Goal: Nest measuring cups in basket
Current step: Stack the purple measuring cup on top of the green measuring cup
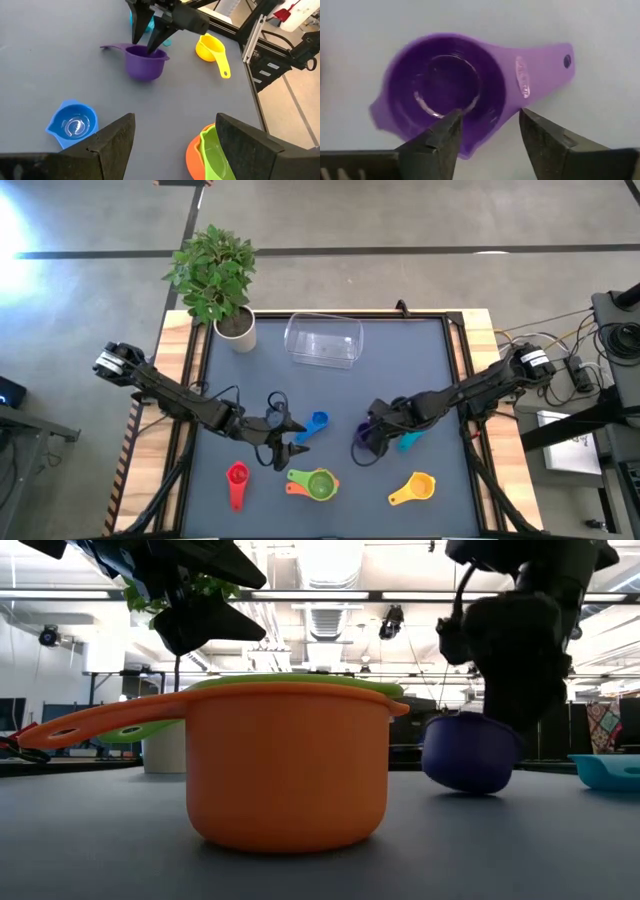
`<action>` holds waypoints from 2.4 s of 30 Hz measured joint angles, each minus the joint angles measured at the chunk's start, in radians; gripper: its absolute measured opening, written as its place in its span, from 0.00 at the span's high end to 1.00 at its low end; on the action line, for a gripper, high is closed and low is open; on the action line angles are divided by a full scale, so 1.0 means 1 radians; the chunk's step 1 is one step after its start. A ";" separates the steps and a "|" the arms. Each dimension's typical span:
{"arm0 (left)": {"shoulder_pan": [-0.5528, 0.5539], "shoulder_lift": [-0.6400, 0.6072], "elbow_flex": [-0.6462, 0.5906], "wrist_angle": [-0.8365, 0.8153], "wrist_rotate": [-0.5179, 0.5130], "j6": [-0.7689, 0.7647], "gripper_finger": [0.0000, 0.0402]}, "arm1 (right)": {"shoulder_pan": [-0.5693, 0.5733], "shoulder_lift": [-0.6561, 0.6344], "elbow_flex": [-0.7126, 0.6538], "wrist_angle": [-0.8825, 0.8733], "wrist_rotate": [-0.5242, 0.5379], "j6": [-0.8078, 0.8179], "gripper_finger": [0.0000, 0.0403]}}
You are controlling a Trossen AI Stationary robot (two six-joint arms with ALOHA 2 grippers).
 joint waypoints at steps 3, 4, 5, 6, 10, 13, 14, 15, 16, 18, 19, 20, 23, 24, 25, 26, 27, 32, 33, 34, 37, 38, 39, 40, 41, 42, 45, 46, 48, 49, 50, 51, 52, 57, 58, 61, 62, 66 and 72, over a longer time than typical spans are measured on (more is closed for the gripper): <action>0.000 0.000 0.000 0.000 0.000 0.000 0.35 | 0.000 0.000 -0.014 0.001 0.009 0.003 0.63; 0.000 0.000 0.000 0.000 0.000 0.000 0.35 | 0.000 0.000 -0.016 0.004 0.014 0.002 0.65; 0.000 0.000 0.000 0.001 -0.001 0.000 0.35 | 0.000 0.000 -0.017 0.009 0.017 -0.003 0.67; 0.000 0.000 0.000 0.000 -0.001 0.000 0.35 | 0.000 0.000 -0.018 0.018 0.018 -0.013 0.69; 0.000 0.000 0.000 0.001 -0.002 0.000 0.35 | 0.000 0.000 -0.018 0.050 0.021 -0.035 0.76; 0.000 0.000 0.000 0.001 -0.003 0.000 0.35 | -0.002 0.000 -0.018 0.061 0.022 -0.070 0.81; 0.000 0.000 0.000 0.001 -0.004 0.000 0.35 | -0.002 0.000 -0.018 0.065 0.021 -0.080 0.83; 0.000 0.000 0.000 0.001 -0.004 0.000 0.35 | -0.002 0.000 -0.018 0.071 0.022 -0.096 0.86; 0.000 0.000 0.000 0.000 -0.005 0.000 0.35 | -0.002 0.000 -0.018 0.077 0.023 -0.112 0.89; 0.000 0.000 0.000 0.000 -0.005 0.000 0.35 | -0.002 -0.001 -0.015 0.082 0.025 -0.148 0.95; 0.000 0.000 0.000 0.000 -0.005 0.000 0.35 | -0.002 -0.001 -0.010 0.079 0.025 -0.165 0.96; 0.000 0.000 0.000 0.000 -0.004 0.004 0.35 | -0.002 -0.001 -0.001 0.079 0.025 -0.186 0.97; 0.000 -0.009 0.000 -0.013 -0.002 0.021 0.35 | -0.002 -0.002 0.036 0.077 0.025 -0.255 0.98; 0.000 -0.019 0.000 -0.024 -0.002 0.024 0.35 | -0.002 -0.002 0.053 0.076 0.025 -0.279 0.98; 0.000 -0.033 0.000 -0.041 -0.002 0.026 0.35 | 0.000 -0.002 0.070 0.077 0.025 -0.296 0.98; 0.000 -0.050 0.000 -0.060 -0.002 0.027 0.35 | 0.000 -0.002 0.089 0.078 0.024 -0.311 0.98; 0.000 -0.069 0.000 -0.081 -0.002 0.027 0.35 | 0.001 -0.002 0.108 0.078 0.024 -0.335 0.98; -0.021 -0.178 0.000 -0.154 -0.011 0.031 0.35 | 0.011 -0.002 0.198 0.087 0.025 -0.407 0.98; -0.029 -0.198 0.000 -0.164 -0.021 0.034 0.35 | 0.012 -0.002 0.211 0.102 0.024 -0.420 0.98; -0.036 -0.213 0.000 -0.174 -0.033 0.034 0.35 | 0.016 -0.002 0.220 0.125 0.023 -0.433 0.98; -0.055 -0.251 0.000 -0.206 -0.041 0.035 0.35 | 0.030 -0.002 0.237 0.211 0.004 -0.465 0.98; -0.062 -0.261 0.000 -0.210 -0.044 0.034 0.35 | 0.036 -0.002 0.238 0.240 -0.009 -0.471 0.98; -0.069 -0.272 0.000 -0.216 -0.046 0.034 0.35 | 0.043 0.001 0.238 0.268 -0.013 -0.480 0.98; -0.075 -0.281 0.000 -0.223 -0.046 0.035 0.35 | 0.048 0.007 0.238 0.295 -0.018 -0.486 0.98; -0.080 -0.292 0.000 -0.231 -0.046 0.034 0.35 | 0.052 0.012 0.238 0.316 -0.027 -0.493 0.98; -0.083 -0.302 0.000 -0.238 -0.045 0.034 0.35 | 0.055 0.019 0.238 0.330 -0.029 -0.504 0.98; -0.089 -0.336 0.000 -0.245 -0.046 0.034 0.35 | 0.061 0.064 0.249 0.354 -0.028 -0.525 0.98; -0.090 -0.343 0.000 -0.245 -0.046 0.034 0.35 | 0.064 0.086 0.259 0.351 -0.028 -0.531 0.98; -0.092 -0.354 0.000 -0.248 -0.053 0.038 0.35 | 0.069 0.135 0.294 0.350 -0.041 -0.548 0.98; -0.092 -0.357 0.000 -0.252 -0.053 0.041 0.35 | 0.072 0.160 0.315 0.351 -0.061 -0.559 0.98; -0.092 -0.359 0.000 -0.250 -0.053 0.045 0.35 | 0.075 0.186 0.339 0.350 -0.083 -0.569 0.98; -0.092 -0.362 0.000 -0.250 -0.053 0.051 0.35 | 0.077 0.212 0.364 0.346 -0.107 -0.581 0.98; -0.092 -0.364 0.000 -0.251 -0.053 0.055 0.35 | 0.081 0.238 0.390 0.340 -0.128 -0.597 0.98; -0.098 -0.364 0.000 -0.251 -0.053 0.056 0.35 | 0.099 0.336 0.515 0.250 -0.144 -0.642 0.98; -0.099 -0.364 0.000 -0.252 -0.053 0.057 0.35 | 0.101 0.348 0.535 0.232 -0.143 -0.648 0.98; -0.104 -0.363 0.000 -0.255 -0.053 0.057 0.35 | 0.104 0.375 0.570 0.208 -0.143 -0.663 0.98; -0.105 -0.363 0.000 -0.255 -0.053 0.057 0.35 | 0.103 0.380 0.574 0.202 -0.143 -0.666 0.98; -0.105 -0.356 0.000 -0.257 -0.053 0.056 0.35 | 0.103 0.394 0.578 0.162 -0.132 -0.704 0.98; -0.105 -0.349 0.000 -0.261 -0.053 0.056 0.35 | 0.103 0.389 0.569 0.163 -0.133 -0.726 0.98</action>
